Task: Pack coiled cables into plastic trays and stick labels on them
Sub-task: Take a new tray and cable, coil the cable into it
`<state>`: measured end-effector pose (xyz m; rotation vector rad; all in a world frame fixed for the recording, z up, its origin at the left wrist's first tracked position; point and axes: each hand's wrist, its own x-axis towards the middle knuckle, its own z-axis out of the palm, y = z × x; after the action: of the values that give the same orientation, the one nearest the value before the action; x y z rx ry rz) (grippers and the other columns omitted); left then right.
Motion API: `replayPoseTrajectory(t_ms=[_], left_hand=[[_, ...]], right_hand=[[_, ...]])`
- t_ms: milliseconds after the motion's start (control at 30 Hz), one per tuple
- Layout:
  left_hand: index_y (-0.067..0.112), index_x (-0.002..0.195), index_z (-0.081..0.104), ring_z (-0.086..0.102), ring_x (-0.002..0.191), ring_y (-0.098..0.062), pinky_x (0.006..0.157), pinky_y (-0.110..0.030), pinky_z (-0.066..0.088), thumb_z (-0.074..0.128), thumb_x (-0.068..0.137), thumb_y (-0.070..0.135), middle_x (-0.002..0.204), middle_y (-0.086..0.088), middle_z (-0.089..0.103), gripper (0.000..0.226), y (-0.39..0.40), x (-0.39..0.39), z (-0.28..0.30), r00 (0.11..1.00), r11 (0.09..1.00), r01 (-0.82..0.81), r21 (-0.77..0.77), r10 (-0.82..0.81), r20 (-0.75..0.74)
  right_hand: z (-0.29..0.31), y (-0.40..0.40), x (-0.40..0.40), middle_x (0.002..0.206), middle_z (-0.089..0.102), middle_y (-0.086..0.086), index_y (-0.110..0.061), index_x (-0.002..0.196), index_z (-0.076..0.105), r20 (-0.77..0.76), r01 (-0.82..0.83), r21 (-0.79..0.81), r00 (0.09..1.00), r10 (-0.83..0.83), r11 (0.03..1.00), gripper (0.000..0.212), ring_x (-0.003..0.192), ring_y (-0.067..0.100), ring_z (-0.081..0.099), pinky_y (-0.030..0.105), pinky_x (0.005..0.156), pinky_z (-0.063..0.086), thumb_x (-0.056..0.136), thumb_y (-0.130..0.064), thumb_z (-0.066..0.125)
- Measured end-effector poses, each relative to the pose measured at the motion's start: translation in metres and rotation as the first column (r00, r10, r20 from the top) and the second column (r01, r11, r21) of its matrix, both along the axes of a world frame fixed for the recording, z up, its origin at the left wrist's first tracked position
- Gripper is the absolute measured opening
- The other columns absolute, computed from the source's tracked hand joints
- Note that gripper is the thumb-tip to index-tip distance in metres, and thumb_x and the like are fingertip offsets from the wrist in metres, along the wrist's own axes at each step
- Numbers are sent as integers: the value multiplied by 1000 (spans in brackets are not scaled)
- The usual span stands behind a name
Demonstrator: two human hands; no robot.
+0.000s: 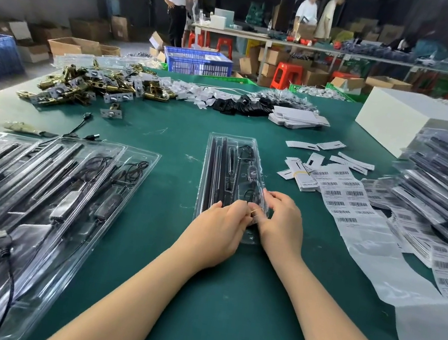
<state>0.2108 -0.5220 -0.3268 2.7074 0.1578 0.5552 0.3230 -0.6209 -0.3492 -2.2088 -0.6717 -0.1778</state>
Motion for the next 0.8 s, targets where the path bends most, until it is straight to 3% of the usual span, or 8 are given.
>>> replayPoseTrajectory(t_ms=[67,167,300,400,467,600,700,800], left_hand=[[9,101,48,53,84,-35,77,-32,26,37,102,21,88,-6,62,16,1,1,0,1000,1000,13,-10,-13,6],[11,103,48,51,81,-31,85,-32,30,36,102,23,92,-4,63,17,2,2,-4,1000,1000,9,-27,-9,3],[15,97,43,34,67,-23,102,-36,33,34,102,23,83,7,50,13,3,6,-9,1000,1000,22,-15,-22,-10],[13,101,45,51,76,-29,107,-38,32,33,102,24,91,2,59,17,3,7,-10,999,1000,19,-13,-19,-46],[11,102,47,57,86,-30,108,-39,32,33,102,24,99,-1,62,19,2,6,-11,998,1000,18,-7,-19,-60],[9,101,51,56,90,-30,104,-42,34,37,102,22,107,-4,61,19,1,4,-8,998,998,51,31,-50,-38],[7,99,53,58,93,-31,97,-42,37,42,99,23,102,-7,62,19,1,3,-7,997,995,76,64,-75,-26],[9,103,52,56,82,-29,93,-38,38,48,95,31,93,-3,62,24,1,4,-8,999,998,43,52,-43,2]], right_hand=[[1,1,0,127,62,4,-12,132,60,6,-12,25,1000,11,1000,45,119,24,52,28,92,37,92,-32,64],[2,1,0,107,71,11,-9,129,62,-2,-31,44,1000,31,999,35,102,29,60,35,81,43,98,-23,54],[6,-2,5,101,70,23,2,113,67,-52,-58,69,997,61,996,27,97,39,61,41,81,47,98,-15,51],[3,-1,10,106,64,18,-7,111,72,-76,-24,-48,997,20,999,27,106,39,53,26,80,33,98,-22,53],[1,0,13,108,60,15,-11,108,73,-100,-22,-145,995,8,989,32,110,39,49,26,73,24,99,-32,50],[0,0,16,125,49,12,-32,133,58,-146,-50,-245,989,14,968,36,122,35,34,26,92,24,100,-41,46],[1,-1,21,128,49,12,-36,136,52,-172,-98,-299,984,48,949,38,125,35,34,25,96,20,101,-41,41],[7,-6,24,132,43,12,-39,140,47,-249,-162,-318,965,82,934,40,127,33,28,27,104,19,101,-43,41]])
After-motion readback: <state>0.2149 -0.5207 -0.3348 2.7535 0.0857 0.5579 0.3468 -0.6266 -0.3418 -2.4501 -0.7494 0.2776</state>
